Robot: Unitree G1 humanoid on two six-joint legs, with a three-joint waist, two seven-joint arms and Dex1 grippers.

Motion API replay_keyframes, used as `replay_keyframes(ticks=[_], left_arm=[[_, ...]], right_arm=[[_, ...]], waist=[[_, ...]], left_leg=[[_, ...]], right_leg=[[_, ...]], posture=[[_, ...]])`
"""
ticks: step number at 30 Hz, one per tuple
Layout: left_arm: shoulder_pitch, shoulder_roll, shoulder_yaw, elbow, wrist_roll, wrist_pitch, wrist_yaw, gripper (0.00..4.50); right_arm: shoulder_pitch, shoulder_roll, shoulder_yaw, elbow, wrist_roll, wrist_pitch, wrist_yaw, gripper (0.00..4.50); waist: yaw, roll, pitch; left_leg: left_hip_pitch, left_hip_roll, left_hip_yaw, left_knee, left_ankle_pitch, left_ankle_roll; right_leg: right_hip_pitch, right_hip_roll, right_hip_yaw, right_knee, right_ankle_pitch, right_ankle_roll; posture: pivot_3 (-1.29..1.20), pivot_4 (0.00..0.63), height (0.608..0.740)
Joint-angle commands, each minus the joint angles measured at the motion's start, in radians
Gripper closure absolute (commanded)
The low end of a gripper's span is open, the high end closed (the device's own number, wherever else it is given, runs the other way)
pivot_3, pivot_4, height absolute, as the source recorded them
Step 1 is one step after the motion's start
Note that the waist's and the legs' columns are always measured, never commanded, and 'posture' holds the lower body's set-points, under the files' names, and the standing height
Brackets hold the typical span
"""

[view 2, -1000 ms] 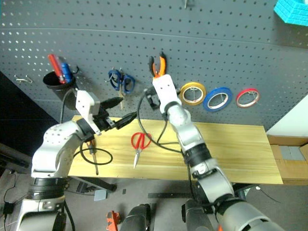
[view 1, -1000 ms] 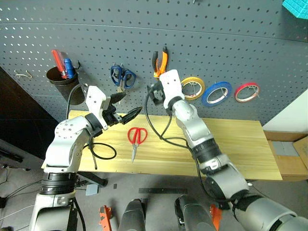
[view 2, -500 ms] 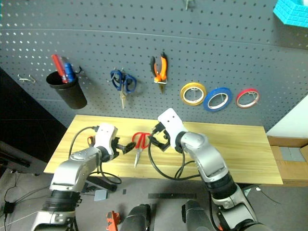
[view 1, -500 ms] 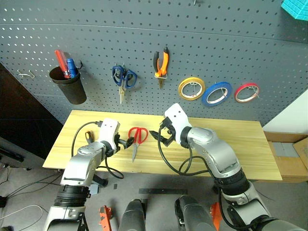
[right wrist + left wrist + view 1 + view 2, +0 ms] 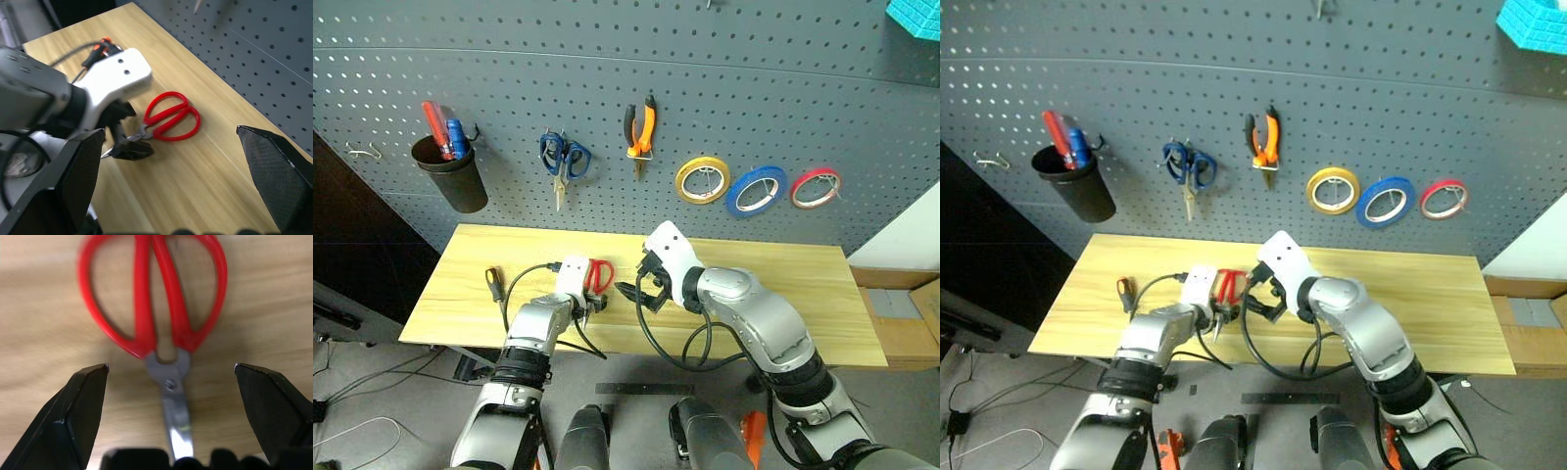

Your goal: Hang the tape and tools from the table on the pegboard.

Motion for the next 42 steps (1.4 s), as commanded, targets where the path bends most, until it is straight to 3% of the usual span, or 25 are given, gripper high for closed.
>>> replay_keyframes(ticks=[1,4,12,13,19,24,33,42], left_arm=[[-0.015,-0.016,0.032,0.019,-0.003,0.000,0.015,0.09],[-0.015,-0.026,0.049,0.030,-0.002,-0.005,0.027,0.63],[-0.009,-0.052,0.107,0.034,-0.008,-0.038,0.052,3.35],[-0.006,-0.048,0.107,0.031,-0.007,-0.046,0.045,3.51],[0.072,-0.035,0.057,-0.077,0.015,-0.146,-0.004,3.51],[0.171,-0.045,0.097,-0.268,-0.032,-0.183,-0.018,3.51],[0.421,0.109,0.094,-0.683,-0.010,-0.557,-0.174,3.51],[0.360,0.134,0.154,-0.743,0.024,-0.700,-0.119,3.51]], right_arm=[[-0.031,-0.020,0.010,-0.077,0.029,0.014,0.030,0.02],[-0.035,-0.032,0.008,-0.087,0.039,0.022,0.038,0.00],[-0.051,-0.070,-0.001,-0.086,0.055,0.017,0.043,0.00],[-0.053,-0.074,-0.002,-0.087,0.057,0.017,0.044,0.00],[-0.058,-0.120,-0.034,-0.115,0.077,0.026,0.066,0.00],[-0.054,-0.185,-0.086,-0.174,0.116,0.035,0.095,0.00],[-0.031,-0.349,-0.224,-0.261,0.222,-0.144,0.259,0.00],[-0.056,-0.371,-0.251,-0.205,0.256,-0.215,0.285,0.00]], waist=[[-0.001,0.000,0.000],[-0.002,0.000,0.000],[-0.003,0.000,0.000],[-0.004,0.000,0.000],[-0.008,0.000,0.000],[-0.009,0.001,0.002],[-0.017,0.003,0.003],[-0.013,0.003,0.003]], left_leg=[[0.000,0.000,0.000,0.000,0.000,0.000],[0.000,0.000,0.000,0.000,0.000,0.000],[0.000,0.000,0.000,0.000,0.000,0.000],[0.000,0.000,0.000,0.000,0.000,0.000],[0.000,0.000,0.000,-0.001,0.000,0.000],[0.000,0.000,0.001,-0.002,0.000,0.000],[0.000,0.001,0.004,-0.009,0.000,0.000],[0.000,0.001,0.005,-0.013,-0.001,0.002]], right_leg=[[0.000,0.000,0.000,0.000,0.000,0.000],[0.000,0.000,0.000,0.000,0.000,0.000],[0.001,0.000,0.000,-0.001,0.000,0.001],[0.001,0.000,0.000,-0.001,0.000,0.001],[0.000,0.000,0.000,-0.002,0.000,0.001],[0.000,0.000,0.000,-0.003,0.000,0.001],[0.000,0.000,0.003,-0.012,-0.001,0.002],[0.000,-0.001,0.004,-0.018,0.000,0.002]], posture=[[-0.07,0.216,0.740],[-0.07,0.214,0.740],[-0.08,0.205,0.740],[-0.08,0.205,0.740],[-0.09,0.208,0.740],[-0.10,0.213,0.740],[-0.09,0.213,0.740],[-0.07,0.204,0.740]])
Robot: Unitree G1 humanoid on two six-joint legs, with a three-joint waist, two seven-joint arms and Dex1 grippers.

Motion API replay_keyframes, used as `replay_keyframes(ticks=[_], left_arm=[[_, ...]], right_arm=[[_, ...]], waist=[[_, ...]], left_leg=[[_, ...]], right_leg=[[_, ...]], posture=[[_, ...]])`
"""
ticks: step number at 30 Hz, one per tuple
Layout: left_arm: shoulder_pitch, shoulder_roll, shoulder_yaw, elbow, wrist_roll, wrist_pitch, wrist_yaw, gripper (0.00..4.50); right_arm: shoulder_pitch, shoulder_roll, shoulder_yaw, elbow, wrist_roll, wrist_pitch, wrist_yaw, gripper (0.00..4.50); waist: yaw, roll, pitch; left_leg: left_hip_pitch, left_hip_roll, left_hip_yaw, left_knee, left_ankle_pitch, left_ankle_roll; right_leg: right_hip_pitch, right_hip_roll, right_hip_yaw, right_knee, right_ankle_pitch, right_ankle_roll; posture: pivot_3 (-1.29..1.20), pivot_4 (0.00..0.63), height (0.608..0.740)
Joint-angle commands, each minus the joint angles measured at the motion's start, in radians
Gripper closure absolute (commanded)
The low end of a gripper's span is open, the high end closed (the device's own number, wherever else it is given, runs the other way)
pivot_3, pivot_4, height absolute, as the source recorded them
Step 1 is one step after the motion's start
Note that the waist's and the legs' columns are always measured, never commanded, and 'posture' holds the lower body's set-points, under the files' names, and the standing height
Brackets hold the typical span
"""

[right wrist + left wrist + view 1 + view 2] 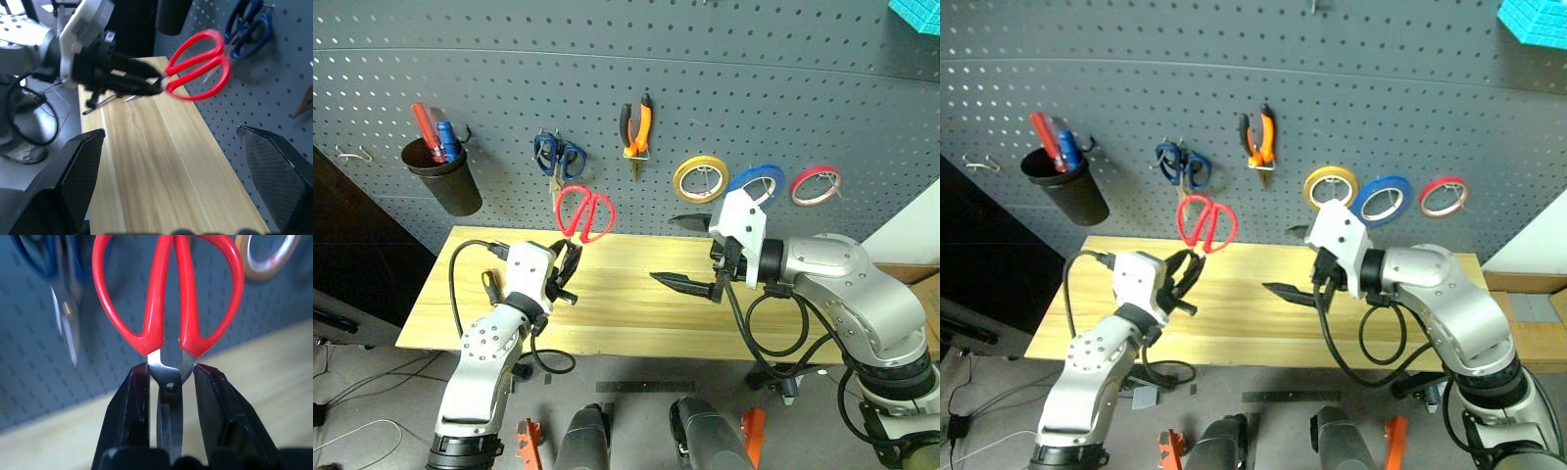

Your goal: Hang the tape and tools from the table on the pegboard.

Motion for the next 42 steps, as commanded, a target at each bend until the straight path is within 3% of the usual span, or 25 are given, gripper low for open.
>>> replay_keyframes(ticks=[1,10,30,40,42], left_arm=[[-0.057,0.012,0.043,-0.036,0.022,-0.070,0.037,3.51],[-0.174,0.021,0.089,0.061,0.020,-0.058,0.068,3.51],[-0.254,-0.013,0.061,0.221,-0.002,0.021,0.066,3.51],[-0.155,-0.028,0.056,0.189,0.011,0.096,0.089,0.12],[-0.123,-0.048,0.090,0.192,-0.014,0.166,0.119,0.02]], right_arm=[[-0.032,-0.002,-0.028,0.019,-0.004,-0.049,-0.011,0.00],[-0.068,0.009,-0.014,0.084,-0.027,-0.103,-0.038,0.00],[-0.149,0.074,-0.006,0.108,-0.026,-0.127,-0.069,0.00],[-0.062,0.137,0.033,0.083,0.011,-0.032,-0.127,0.00],[-0.023,0.171,0.071,0.074,0.009,0.036,-0.171,0.00]], waist=[[0.000,0.000,0.000],[0.000,0.000,0.000],[-0.004,0.000,0.000],[-0.009,0.001,0.000],[-0.010,0.001,0.001]], left_leg=[[0.000,0.000,0.000,0.000,0.000,0.000],[0.000,0.000,0.000,0.000,0.000,0.000],[-0.001,0.000,0.000,0.000,0.000,0.001],[-0.001,0.000,-0.001,0.000,-0.001,0.001],[-0.001,0.000,-0.001,0.000,-0.001,0.001]], right_leg=[[0.000,0.000,0.000,0.000,0.000,0.000],[0.000,0.000,0.000,0.000,0.000,0.000],[0.000,0.000,-0.001,0.000,0.000,0.000],[-0.001,0.000,-0.001,0.000,0.000,0.000],[0.000,0.000,-0.001,0.001,0.001,0.000]], posture=[[-0.07,0.204,0.740],[-0.08,0.200,0.740],[-0.10,0.214,0.740],[-0.09,0.232,0.740],[-0.09,0.241,0.740]])
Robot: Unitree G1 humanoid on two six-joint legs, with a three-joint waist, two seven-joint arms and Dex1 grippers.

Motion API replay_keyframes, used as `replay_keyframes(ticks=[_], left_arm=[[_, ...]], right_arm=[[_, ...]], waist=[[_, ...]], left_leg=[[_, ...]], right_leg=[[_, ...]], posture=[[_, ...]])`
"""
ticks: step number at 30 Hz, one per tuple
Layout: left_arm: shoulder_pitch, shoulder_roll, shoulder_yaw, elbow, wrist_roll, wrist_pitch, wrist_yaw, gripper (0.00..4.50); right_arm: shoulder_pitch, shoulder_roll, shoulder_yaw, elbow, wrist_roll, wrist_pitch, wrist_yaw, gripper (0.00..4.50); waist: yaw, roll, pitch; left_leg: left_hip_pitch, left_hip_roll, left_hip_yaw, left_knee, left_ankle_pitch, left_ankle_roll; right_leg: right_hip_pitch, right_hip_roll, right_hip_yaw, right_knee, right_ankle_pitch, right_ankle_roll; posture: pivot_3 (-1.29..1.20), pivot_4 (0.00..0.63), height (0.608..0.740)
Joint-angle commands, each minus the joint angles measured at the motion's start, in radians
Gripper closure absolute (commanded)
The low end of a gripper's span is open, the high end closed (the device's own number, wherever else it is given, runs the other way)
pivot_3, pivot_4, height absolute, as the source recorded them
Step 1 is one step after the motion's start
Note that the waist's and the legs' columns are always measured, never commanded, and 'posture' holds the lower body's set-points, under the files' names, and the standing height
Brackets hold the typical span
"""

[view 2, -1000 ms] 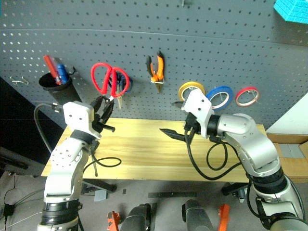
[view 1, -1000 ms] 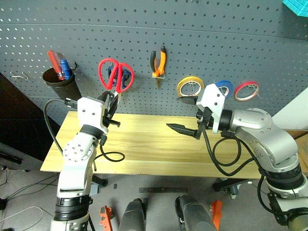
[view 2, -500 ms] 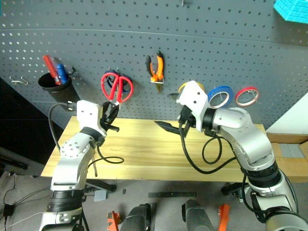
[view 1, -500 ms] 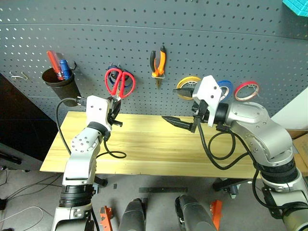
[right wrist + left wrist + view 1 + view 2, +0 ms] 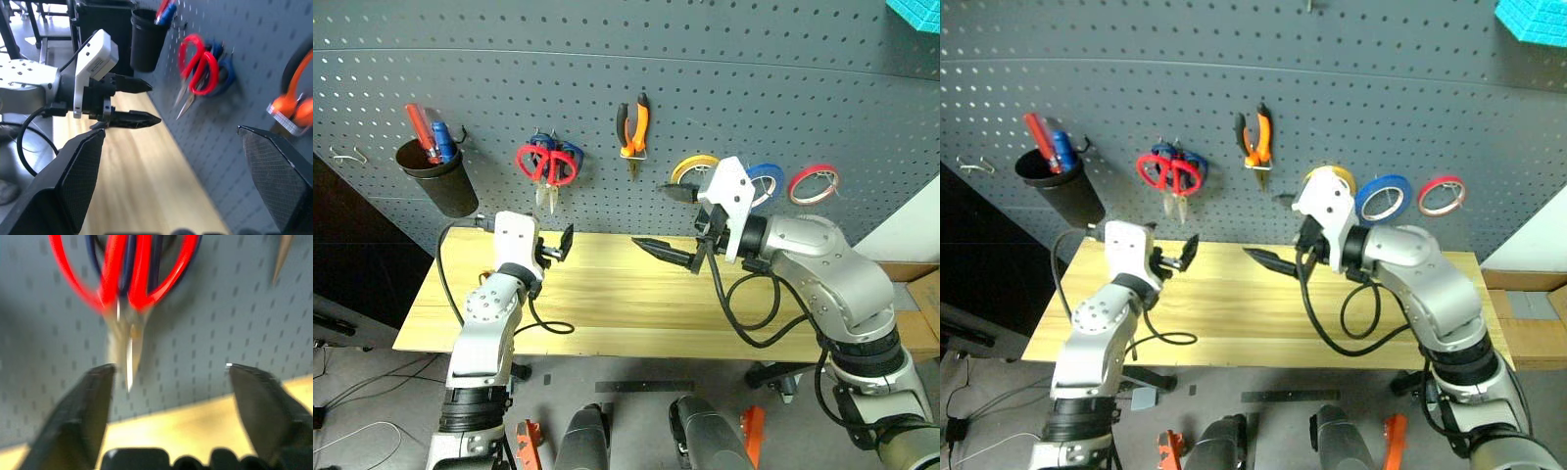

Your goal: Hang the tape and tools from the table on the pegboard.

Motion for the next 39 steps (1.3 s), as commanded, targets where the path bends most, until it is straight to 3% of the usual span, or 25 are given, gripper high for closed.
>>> replay_keyframes(ticks=[1,8,16,22,29,32,39], left_arm=[[0.039,-0.028,0.049,-0.042,-0.036,0.098,0.046,0.02],[0.026,-0.009,0.241,0.018,-0.107,0.339,0.155,0.02],[-0.070,0.045,0.405,0.159,-0.169,0.469,0.227,0.02],[-0.195,0.098,0.440,0.413,-0.191,0.476,0.236,0.02],[-0.299,0.146,0.397,0.658,-0.170,0.414,0.211,0.02],[-0.321,0.158,0.385,0.724,-0.164,0.382,0.207,0.56],[-0.294,0.160,0.376,0.697,-0.179,0.360,0.202,3.05]], right_arm=[[0.047,0.045,0.051,-0.055,0.017,0.098,-0.067,0.00],[0.039,0.266,0.091,-0.025,0.014,0.389,-0.282,0.00],[-0.082,0.425,0.100,0.098,-0.011,0.461,-0.369,0.00],[-0.144,0.452,0.134,0.163,-0.024,0.436,-0.370,0.00],[-0.164,0.451,0.158,0.157,-0.023,0.433,-0.363,0.00],[-0.169,0.458,0.163,0.154,-0.019,0.436,-0.361,0.00],[-0.175,0.457,0.159,0.166,-0.022,0.420,-0.358,0.00]], waist=[[0.000,0.001,0.001],[-0.003,0.002,0.019],[0.002,0.001,0.058],[0.002,0.000,0.078],[0.000,0.000,0.081],[-0.001,0.000,0.082],[-0.002,0.000,0.082]], left_leg=[[0.000,0.000,0.000,0.000,0.000,0.000],[0.001,0.001,-0.001,0.000,0.000,0.000],[-0.001,0.001,-0.002,0.000,0.000,0.000],[-0.002,0.000,-0.003,0.000,0.000,0.000],[-0.007,0.000,-0.004,0.000,0.000,0.000],[-0.007,0.001,-0.004,-0.001,0.000,0.000],[-0.007,0.001,-0.004,-0.001,0.000,-0.001]], right_leg=[[0.000,0.000,0.000,0.000,0.000,0.000],[0.000,0.001,0.000,0.001,-0.001,0.001],[-0.001,0.001,-0.002,0.001,0.000,0.000],[-0.003,0.000,-0.004,0.000,0.000,0.000],[-0.006,-0.001,-0.005,0.000,0.000,0.000],[-0.007,-0.001,-0.005,0.000,0.000,0.000],[-0.007,-0.002,-0.005,0.000,0.000,0.000]], posture=[[-0.08,0.245,0.740],[-0.06,0.300,0.740],[-0.05,0.345,0.740],[-0.05,0.354,0.740],[-0.08,0.355,0.740],[-0.08,0.352,0.740],[-0.08,0.328,0.740]])
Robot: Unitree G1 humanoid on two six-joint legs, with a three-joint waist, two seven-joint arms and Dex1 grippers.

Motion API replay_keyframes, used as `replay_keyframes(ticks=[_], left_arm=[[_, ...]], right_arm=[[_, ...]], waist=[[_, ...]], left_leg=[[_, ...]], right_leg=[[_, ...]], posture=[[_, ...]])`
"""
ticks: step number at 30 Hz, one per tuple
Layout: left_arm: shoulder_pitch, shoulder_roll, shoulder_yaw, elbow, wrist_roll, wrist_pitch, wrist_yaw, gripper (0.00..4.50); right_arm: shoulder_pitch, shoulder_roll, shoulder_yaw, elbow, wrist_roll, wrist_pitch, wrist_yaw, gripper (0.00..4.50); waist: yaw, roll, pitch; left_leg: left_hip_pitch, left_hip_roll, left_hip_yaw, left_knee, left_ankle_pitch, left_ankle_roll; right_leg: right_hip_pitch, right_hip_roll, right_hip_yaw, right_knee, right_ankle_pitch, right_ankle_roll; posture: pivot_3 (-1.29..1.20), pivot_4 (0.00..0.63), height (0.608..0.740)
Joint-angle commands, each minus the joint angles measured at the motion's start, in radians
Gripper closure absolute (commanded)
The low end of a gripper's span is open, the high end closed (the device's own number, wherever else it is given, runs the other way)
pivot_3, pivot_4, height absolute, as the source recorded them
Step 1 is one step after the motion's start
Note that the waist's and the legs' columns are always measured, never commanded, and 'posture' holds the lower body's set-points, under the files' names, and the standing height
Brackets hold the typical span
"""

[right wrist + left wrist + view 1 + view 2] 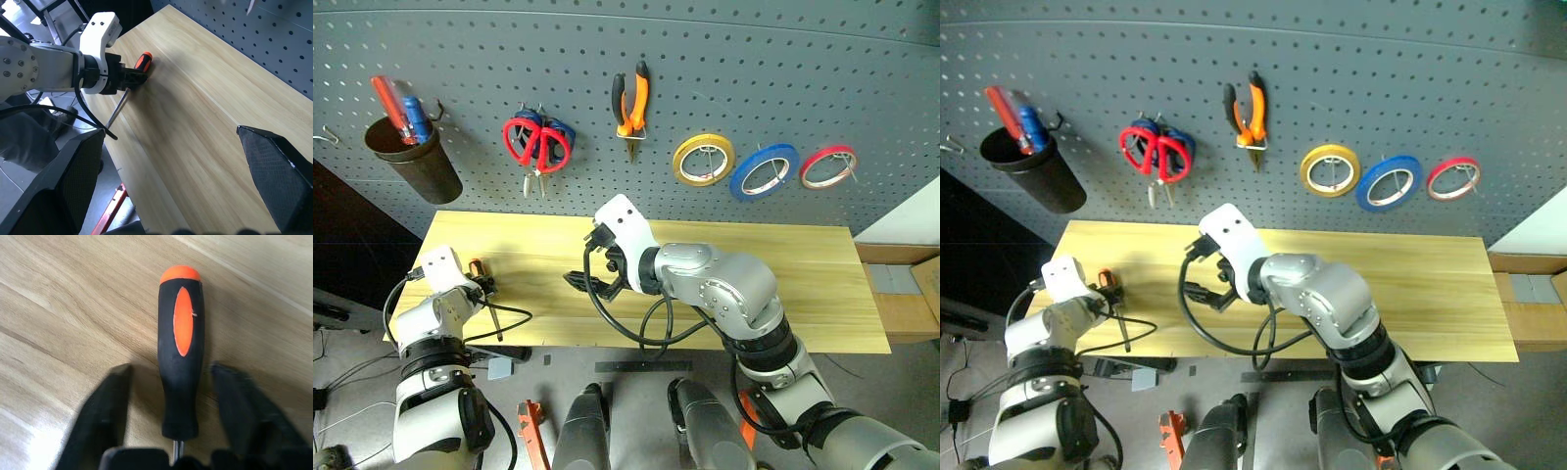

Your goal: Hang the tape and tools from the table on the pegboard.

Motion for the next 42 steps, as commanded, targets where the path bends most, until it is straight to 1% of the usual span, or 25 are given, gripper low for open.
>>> replay_keyframes(ticks=[1,2,3,5,7,10,14,15,18,20,23,25,28,30,33,36,38,42], left_arm=[[0.040,0.011,-0.001,-0.061,-0.003,-0.028,-0.002,3.36],[0.048,0.011,-0.003,-0.072,0.000,-0.040,-0.001,3.73],[0.055,0.010,-0.004,-0.081,0.006,-0.062,0.007,3.87],[0.104,0.020,-0.029,-0.172,0.062,-0.165,0.039,3.87],[0.142,0.006,-0.016,-0.275,0.065,-0.220,0.066,3.87],[0.190,-0.005,-0.018,-0.385,0.063,-0.248,0.078,3.87],[0.290,-0.039,-0.015,-0.617,0.026,-0.234,0.061,3.87],[0.327,-0.039,-0.023,-0.680,0.026,-0.235,0.046,3.87],[0.421,-0.039,-0.039,-0.843,0.025,-0.241,0.014,3.87],[0.449,-0.036,-0.048,-0.917,0.027,-0.252,0.001,3.87],[0.440,-0.026,-0.051,-0.987,0.027,-0.254,-0.010,3.87],[0.411,-0.003,-0.046,-1.004,0.038,-0.273,-0.018,3.87],[0.331,0.063,-0.023,-1.008,0.051,-0.311,-0.035,3.87],[0.259,0.115,-0.018,-0.976,0.057,-0.341,-0.050,3.87],[0.091,0.190,-0.031,-0.871,0.056,-0.403,-0.078,3.87],[-0.048,0.227,-0.056,-0.756,0.054,-0.464,-0.109,3.87],[-0.124,0.241,-0.071,-0.684,0.060,-0.506,-0.125,3.87],[-0.276,0.258,-0.118,-0.476,0.086,-0.632,-0.168,3.87]], right_arm=[[-0.025,0.009,-0.004,-0.022,0.000,-0.032,0.010,0.00],[-0.026,0.007,-0.005,-0.018,-0.001,-0.037,0.012,0.00],[-0.027,0.006,-0.005,-0.014,-0.002,-0.043,0.014,0.00],[-0.036,-0.009,-0.007,-0.023,-0.005,-0.062,0.022,0.00],[-0.045,-0.034,-0.008,-0.040,-0.016,-0.092,0.032,0.00],[-0.052,-0.076,-0.009,-0.061,-0.027,-0.131,0.052,0.00],[-0.035,-0.159,-0.004,-0.143,-0.050,-0.308,0.130,0.00],[-0.032,-0.170,-0.016,-0.163,-0.040,-0.349,0.155,0.00],[-0.030,-0.186,-0.070,-0.215,0.027,-0.377,0.219,0.00],[-0.033,-0.193,-0.091,-0.222,0.037,-0.399,0.232,0.00],[-0.036,-0.202,-0.113,-0.214,0.045,-0.429,0.252,0.00],[-0.038,-0.210,-0.117,-0.198,0.047,-0.454,0.275,0.00],[-0.055,-0.222,-0.124,-0.177,0.059,-0.489,0.319,0.00],[-0.069,-0.221,-0.126,-0.155,0.060,-0.511,0.330,0.00],[-0.093,-0.211,-0.127,-0.116,0.049,-0.548,0.328,0.00],[-0.113,-0.194,-0.128,-0.087,0.039,-0.573,0.315,0.00],[-0.123,-0.185,-0.128,-0.071,0.031,-0.589,0.308,0.00],[-0.137,-0.166,-0.128,-0.043,0.012,-0.614,0.286,0.00]], waist=[[0.000,0.000,0.000],[0.000,0.000,0.000],[0.000,0.000,0.000],[-0.001,-0.001,0.000],[0.000,-0.001,-0.001],[0.004,-0.002,-0.001],[0.003,-0.002,-0.001],[0.002,-0.002,-0.001],[0.001,-0.004,-0.002],[0.002,-0.004,-0.003],[0.004,-0.004,-0.005],[0.007,-0.005,-0.006],[0.017,-0.009,-0.009],[0.021,-0.009,-0.010],[0.028,-0.011,-0.011],[0.032,-0.012,-0.018],[0.033,-0.013,-0.019],[0.034,-0.014,-0.020]], left_leg=[[0.000,0.000,0.000,0.000,0.000,0.000],[0.000,0.000,0.000,0.000,0.000,0.000],[0.000,0.000,0.000,0.000,0.000,0.000],[0.000,0.001,0.000,0.000,0.000,0.000],[0.000,0.001,0.000,0.000,0.000,-0.001],[-0.001,0.001,-0.001,-0.001,0.000,-0.001],[-0.002,0.000,0.000,-0.001,0.000,-0.001],[-0.002,0.000,0.000,-0.001,0.000,-0.001],[-0.002,0.000,0.000,-0.002,0.000,-0.001],[-0.002,0.000,0.000,-0.001,0.000,-0.001],[-0.002,-0.001,-0.002,-0.001,0.000,-0.001],[-0.001,-0.002,-0.002,0.000,0.000,-0.001],[-0.002,-0.002,-0.004,0.000,0.001,-0.001],[-0.002,-0.002,-0.004,0.000,0.001,-0.002],[-0.002,-0.002,-0.005,0.000,0.001,-0.003],[-0.003,-0.002,-0.007,-0.001,0.002,-0.004],[-0.003,-0.002,-0.007,0.000,0.003,-0.006],[-0.003,-0.002,-0.008,0.000,0.004,-0.008]], right_leg=[[0.000,0.000,0.000,0.000,0.000,0.000],[0.000,0.000,0.000,0.000,0.000,0.000],[0.000,-0.001,0.000,0.000,0.000,0.000],[0.000,-0.002,0.000,0.000,0.000,0.000],[-0.001,-0.004,0.000,0.000,0.000,0.000],[-0.001,-0.006,-0.001,0.000,0.000,0.000],[-0.001,-0.008,0.000,-0.001,0.000,0.000],[-0.001,-0.009,0.000,-0.001,0.000,0.001],[-0.001,-0.011,-0.001,-0.002,0.000,0.001],[-0.001,-0.010,-0.001,-0.001,0.000,0.001],[0.000,-0.009,-0.004,0.000,0.000,0.001],[0.001,-0.007,-0.004,0.000,0.000,0.001],[0.001,-0.003,-0.006,0.000,0.000,0.001],[0.001,-0.003,-0.006,0.000,0.000,0.000],[0.000,-0.003,-0.008,0.000,0.000,0.000],[0.001,-0.004,-0.012,-0.001,0.000,0.000],[0.001,-0.005,-0.014,-0.001,0.000,0.000],[0.001,-0.005,-0.016,0.000,0.000,0.000]], posture=[[-0.08,0.321,0.740],[-0.08,0.318,0.740],[-0.08,0.312,0.740],[-0.07,0.304,0.740],[-0.07,0.297,0.740],[-0.06,0.287,0.740],[-0.07,0.279,0.740],[-0.06,0.271,0.740],[-0.06,0.262,0.740],[-0.04,0.245,0.740],[-0.03,0.233,0.740],[-0.01,0.213,0.740],[-0.01,0.199,0.740],[0.00,0.191,0.740],[-0.01,0.177,0.740],[-0.01,0.169,0.740],[-0.02,0.166,0.740],[-0.03,0.158,0.740]])
